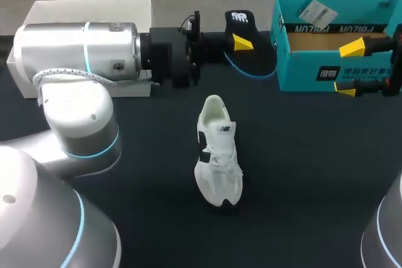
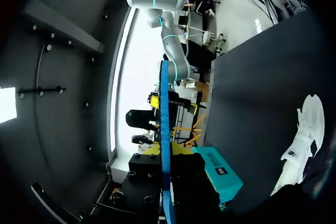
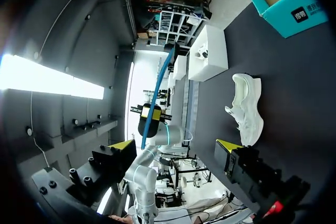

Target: Take the shoe out of the shoebox, open the shoe tongue, remove and reinsert the insole, then place the shoe into the shoebox

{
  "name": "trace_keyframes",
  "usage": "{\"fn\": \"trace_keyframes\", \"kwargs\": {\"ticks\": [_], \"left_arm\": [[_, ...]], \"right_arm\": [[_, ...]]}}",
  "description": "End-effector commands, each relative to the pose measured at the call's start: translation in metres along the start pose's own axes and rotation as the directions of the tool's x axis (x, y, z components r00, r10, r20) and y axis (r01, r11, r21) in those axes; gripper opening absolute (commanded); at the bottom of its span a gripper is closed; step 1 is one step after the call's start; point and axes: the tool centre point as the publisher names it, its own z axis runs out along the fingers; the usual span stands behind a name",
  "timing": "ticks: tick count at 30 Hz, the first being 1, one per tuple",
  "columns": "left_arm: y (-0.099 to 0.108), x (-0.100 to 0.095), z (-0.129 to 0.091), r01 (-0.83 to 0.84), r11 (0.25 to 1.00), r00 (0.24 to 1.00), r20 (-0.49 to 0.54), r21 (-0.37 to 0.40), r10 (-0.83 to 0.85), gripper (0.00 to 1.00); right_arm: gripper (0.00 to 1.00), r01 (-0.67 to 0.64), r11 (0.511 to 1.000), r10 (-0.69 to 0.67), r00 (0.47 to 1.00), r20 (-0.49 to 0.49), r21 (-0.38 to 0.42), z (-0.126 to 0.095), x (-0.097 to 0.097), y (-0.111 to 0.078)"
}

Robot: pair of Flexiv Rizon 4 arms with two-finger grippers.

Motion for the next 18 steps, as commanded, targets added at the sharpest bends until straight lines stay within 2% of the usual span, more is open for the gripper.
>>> {"fn": "trace_keyframes", "kwargs": {"ticks": [1, 5, 12, 18], "left_arm": [[-0.0129, -0.0075, -0.0134, 0.743, 0.623, 0.571, -0.253, -0.245, -0.781, 0.00], [-0.0164, -0.0100, -0.0135, 0.904, 0.350, 0.286, -0.264, -0.244, -0.921, 0.00], [-0.0178, -0.0122, -0.0153, 0.984, 0.044, -0.007, -0.289, -0.171, -0.957, 0.00], [-0.0193, -0.0165, -0.0199, 0.960, -0.234, -0.270, -0.287, -0.155, -0.919, 0.00]], "right_arm": [[1.00, -0.002, 1.000, 0.002, 1.000, 0.004, -0.001, 0.0004, 0.0001, -0.0012], [1.00, -0.002, 1.000, 0.002, 1.000, 0.004, -0.001, 0.0004, 0.0001, -0.0012], [1.00, -0.002, 1.000, 0.002, 1.000, 0.004, -0.001, 0.0004, 0.0001, -0.0012], [1.00, -0.002, 1.000, 0.002, 1.000, 0.004, -0.001, 0.0004, 0.0001, -0.0012]]}}
